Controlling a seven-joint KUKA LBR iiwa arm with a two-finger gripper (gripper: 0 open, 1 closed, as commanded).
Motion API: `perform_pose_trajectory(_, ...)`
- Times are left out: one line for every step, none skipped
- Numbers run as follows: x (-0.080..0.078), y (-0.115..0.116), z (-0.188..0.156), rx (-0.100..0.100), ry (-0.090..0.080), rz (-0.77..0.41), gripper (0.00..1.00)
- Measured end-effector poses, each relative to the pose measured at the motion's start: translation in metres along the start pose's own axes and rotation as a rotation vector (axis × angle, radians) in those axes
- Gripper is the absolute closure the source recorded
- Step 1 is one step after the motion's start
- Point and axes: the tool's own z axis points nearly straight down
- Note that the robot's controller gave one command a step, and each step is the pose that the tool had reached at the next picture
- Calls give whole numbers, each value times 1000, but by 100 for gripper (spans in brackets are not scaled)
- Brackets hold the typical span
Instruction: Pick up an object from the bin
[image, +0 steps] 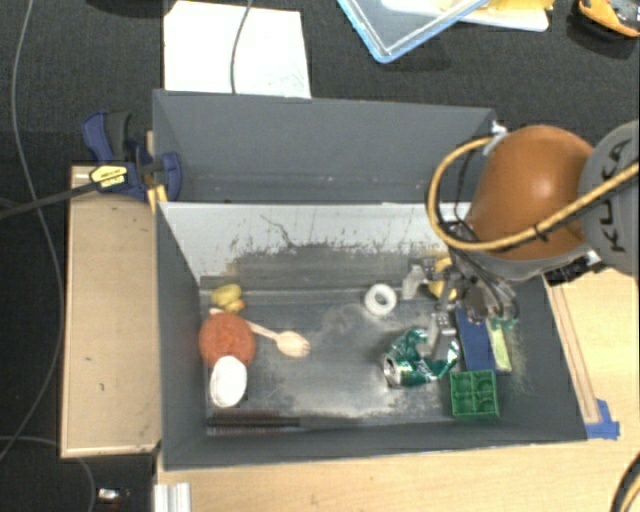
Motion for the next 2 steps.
perform_pose_trajectory(3,-23,47,-3,-2,83,0)
perform_pose_trajectory(4,-34,63,-3,0,80,0)
